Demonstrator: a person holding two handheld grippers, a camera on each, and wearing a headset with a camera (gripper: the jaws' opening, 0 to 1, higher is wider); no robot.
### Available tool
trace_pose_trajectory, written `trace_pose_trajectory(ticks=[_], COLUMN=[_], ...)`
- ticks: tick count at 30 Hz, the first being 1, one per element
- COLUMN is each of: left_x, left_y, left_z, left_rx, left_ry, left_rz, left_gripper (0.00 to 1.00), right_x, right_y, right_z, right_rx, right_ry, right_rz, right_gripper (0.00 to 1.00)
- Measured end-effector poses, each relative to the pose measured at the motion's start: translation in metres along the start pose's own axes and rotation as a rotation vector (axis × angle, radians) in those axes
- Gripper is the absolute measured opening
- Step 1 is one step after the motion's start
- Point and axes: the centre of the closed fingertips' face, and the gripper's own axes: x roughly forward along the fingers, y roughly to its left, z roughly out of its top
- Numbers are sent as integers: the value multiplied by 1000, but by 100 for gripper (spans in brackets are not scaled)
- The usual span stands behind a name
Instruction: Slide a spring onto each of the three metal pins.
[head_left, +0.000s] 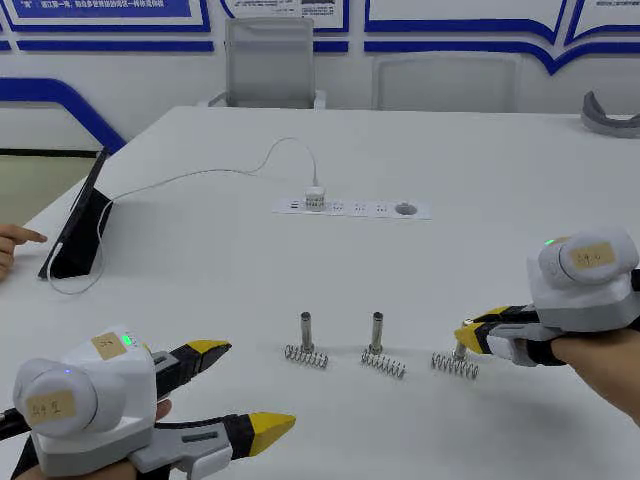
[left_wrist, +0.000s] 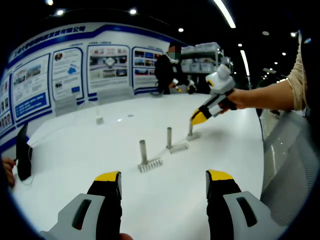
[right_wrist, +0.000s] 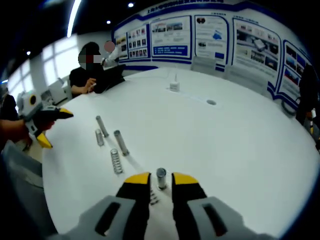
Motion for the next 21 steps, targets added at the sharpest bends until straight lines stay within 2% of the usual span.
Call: trace_pose_trajectory(ticks=[21], left_x=[0], left_y=[-2], left_z=[0], left_rx=[3], left_ry=[3], left_rz=[-5], left_gripper=[70], right_x=[-3], right_y=[1], right_z=[-14], right_rx=[-8], right_ry=[23], right_rz=[17], right_gripper=[20])
